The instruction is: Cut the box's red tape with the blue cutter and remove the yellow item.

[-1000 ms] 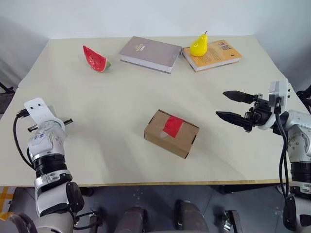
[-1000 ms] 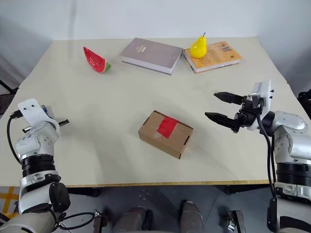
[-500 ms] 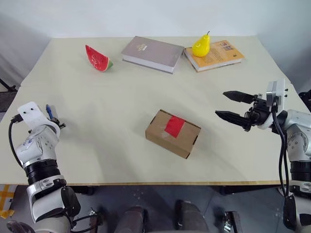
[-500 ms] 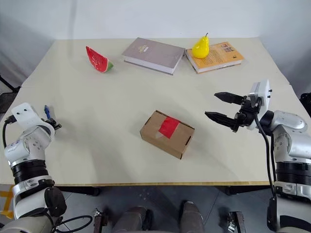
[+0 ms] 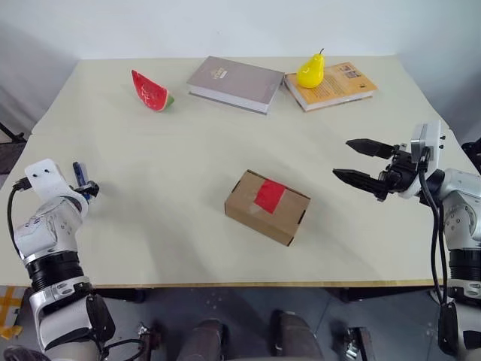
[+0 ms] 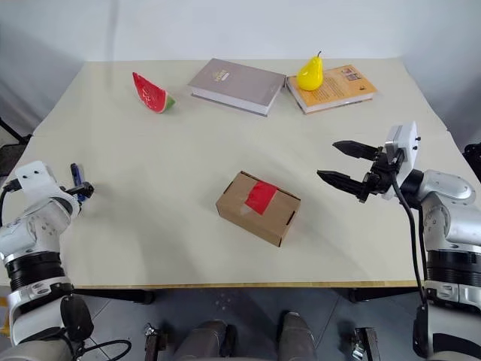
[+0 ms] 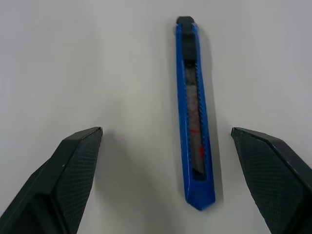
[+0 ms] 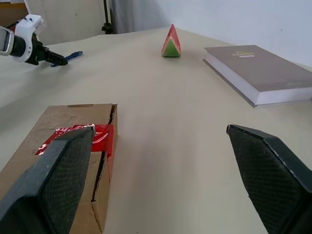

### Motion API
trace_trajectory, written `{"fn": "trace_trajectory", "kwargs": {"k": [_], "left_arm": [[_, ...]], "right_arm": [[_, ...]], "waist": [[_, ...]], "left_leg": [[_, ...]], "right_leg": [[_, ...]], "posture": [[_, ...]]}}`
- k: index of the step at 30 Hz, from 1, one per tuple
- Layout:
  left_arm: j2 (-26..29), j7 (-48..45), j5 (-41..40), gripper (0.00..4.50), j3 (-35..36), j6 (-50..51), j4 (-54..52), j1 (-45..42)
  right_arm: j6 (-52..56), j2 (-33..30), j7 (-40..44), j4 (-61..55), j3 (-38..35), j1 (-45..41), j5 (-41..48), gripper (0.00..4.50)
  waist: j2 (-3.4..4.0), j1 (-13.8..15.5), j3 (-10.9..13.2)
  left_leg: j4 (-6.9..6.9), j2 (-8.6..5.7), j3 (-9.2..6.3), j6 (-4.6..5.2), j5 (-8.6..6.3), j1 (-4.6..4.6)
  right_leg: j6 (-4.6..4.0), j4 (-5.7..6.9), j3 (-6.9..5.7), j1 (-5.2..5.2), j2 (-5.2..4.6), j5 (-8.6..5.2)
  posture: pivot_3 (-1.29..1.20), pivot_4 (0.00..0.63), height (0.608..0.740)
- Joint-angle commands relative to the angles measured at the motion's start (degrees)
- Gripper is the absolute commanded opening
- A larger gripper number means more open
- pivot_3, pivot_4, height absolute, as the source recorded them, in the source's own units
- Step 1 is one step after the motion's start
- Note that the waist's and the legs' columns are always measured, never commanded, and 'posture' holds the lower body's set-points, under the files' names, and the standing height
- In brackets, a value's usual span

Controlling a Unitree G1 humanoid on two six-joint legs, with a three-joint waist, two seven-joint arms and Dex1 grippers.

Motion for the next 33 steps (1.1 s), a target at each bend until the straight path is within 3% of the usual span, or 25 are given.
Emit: {"fn": "trace_trajectory", "kwargs": {"k": [1,13,17,21,25,29,33], "left_arm": [[-0.21,-2.56,-0.54,3.87,-1.3,2.8,1.82,1.72],[1.35,-4.73,0.72,0.4,-1.85,2.24,3.21,1.28],[2.98,-7.59,0.14,0.38,-2.89,4.03,0.52,2.49],[7.92,-19.01,-3.1,0.38,-7.29,7.26,-10.14,8.89],[11.31,-30.2,-6.52,0.38,-8.22,2.45,-20.45,16.61],[18.37,-46.17,-12.09,0.38,-8.33,1.2,-30.47,27.36],[18.7,-54.44,-14.11,0.38,-6.36,-8.17,-32.71,31.6]], "right_arm": [[0.26,-1.0,-0.24,-2.61,-0.45,0.05,0.45,4.5],[1.13,-0.79,-1.33,-4.16,-0.24,0.23,0.37,4.5],[1.39,-1.02,-1.42,-4.47,-0.38,0.27,0.43,4.5],[1.87,-1.37,-1.65,-5.32,-0.56,0.44,0.61,4.5],[2.82,-1.75,-1.55,-6.82,-0.32,0.73,0.91,4.5],[5.08,-2.22,-1.88,-10.56,2.27,0.07,0.16,4.5],[8.81,-1.94,-4.19,-16.04,5.29,-1.34,0.3,4.5]], "waist": [[0.04,0.01,-0.02],[0.12,0.05,-0.07],[0.12,0.02,-0.07],[0.11,-0.31,-0.06],[0.1,-0.46,-0.05],[0.04,-0.77,0.0],[0.16,-1.2,0.06]], "left_leg": [[0.0,-0.01,0.01,0.0,0.0,0.01],[0.0,-0.02,0.02,0.0,0.0,0.07],[0.0,-0.02,0.02,0.0,0.0,0.07],[-0.03,-0.01,0.02,0.0,0.0,0.06],[-0.05,0.04,0.01,0.0,0.0,0.02],[-0.05,0.15,-0.06,-0.04,-0.03,-0.06],[-0.11,0.21,-0.12,-0.06,-0.08,-0.09]], "right_leg": [[0.0,0.0,0.0,0.01,-0.02,0.0],[0.0,0.05,0.04,0.03,-0.02,0.0],[0.0,0.05,0.05,0.03,-0.02,0.0],[0.0,0.02,0.07,0.02,-0.02,0.0],[-0.01,-0.06,0.17,0.02,-0.02,-0.01],[-0.07,-0.19,0.42,0.02,0.01,-0.04],[-0.15,-0.32,0.46,0.02,-0.04,-0.08]], "posture": [[0.0,0.15,0.74],[0.0,0.15,0.74],[0.0,0.15,0.74],[0.0,0.15,0.74],[0.0,0.15,0.74],[0.0,0.15,0.74],[0.0,0.15,0.74]]}}
